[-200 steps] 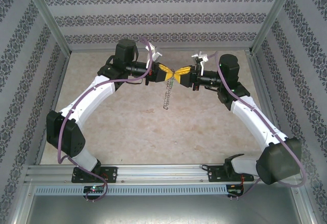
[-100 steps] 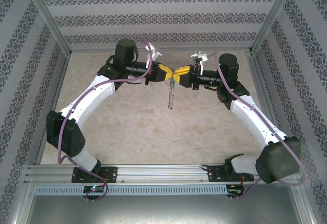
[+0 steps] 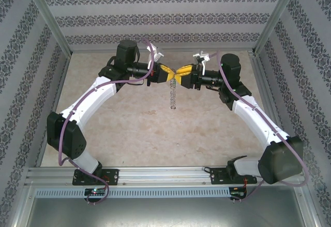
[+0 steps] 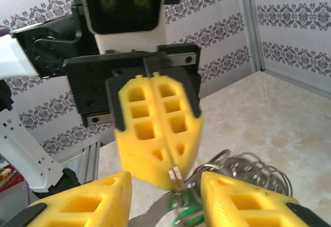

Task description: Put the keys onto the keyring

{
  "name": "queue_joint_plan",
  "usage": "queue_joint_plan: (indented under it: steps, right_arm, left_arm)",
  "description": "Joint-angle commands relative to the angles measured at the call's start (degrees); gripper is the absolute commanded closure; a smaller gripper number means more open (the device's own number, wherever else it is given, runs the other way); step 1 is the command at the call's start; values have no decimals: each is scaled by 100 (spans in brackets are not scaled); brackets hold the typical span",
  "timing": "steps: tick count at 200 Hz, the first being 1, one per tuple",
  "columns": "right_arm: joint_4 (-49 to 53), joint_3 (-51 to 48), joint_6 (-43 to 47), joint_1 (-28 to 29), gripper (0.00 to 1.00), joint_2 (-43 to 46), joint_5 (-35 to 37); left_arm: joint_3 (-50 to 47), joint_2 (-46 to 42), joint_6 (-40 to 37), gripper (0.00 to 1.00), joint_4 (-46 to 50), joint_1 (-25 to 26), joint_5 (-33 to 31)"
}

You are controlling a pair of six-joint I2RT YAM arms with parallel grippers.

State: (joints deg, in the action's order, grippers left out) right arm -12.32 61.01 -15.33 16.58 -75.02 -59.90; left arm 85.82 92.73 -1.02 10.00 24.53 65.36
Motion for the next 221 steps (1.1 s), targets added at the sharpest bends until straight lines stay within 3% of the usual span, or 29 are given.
queue_joint_plan:
  steps: [1, 38, 70, 189, 221]
  right_arm:
    - [-177, -20, -64, -69, 60, -39, 66]
    - [-304, -121, -139, -211, 62, 60, 126]
    - [-272, -65, -183, -206, 69, 10, -113]
    - [-109, -21, -84, 4, 76, -117, -259]
    - [-87, -15, -75, 20, 88, -157, -331]
  left_arm:
    - [8, -219, -19, 100, -297, 94, 379]
    - [5, -221, -21, 100, -297, 95, 359]
    - [9, -214, -4, 100, -325, 87, 355]
    - [7, -200, 57, 100, -413, 88, 310]
    - [-4, -199, 80, 100, -446, 90, 286]
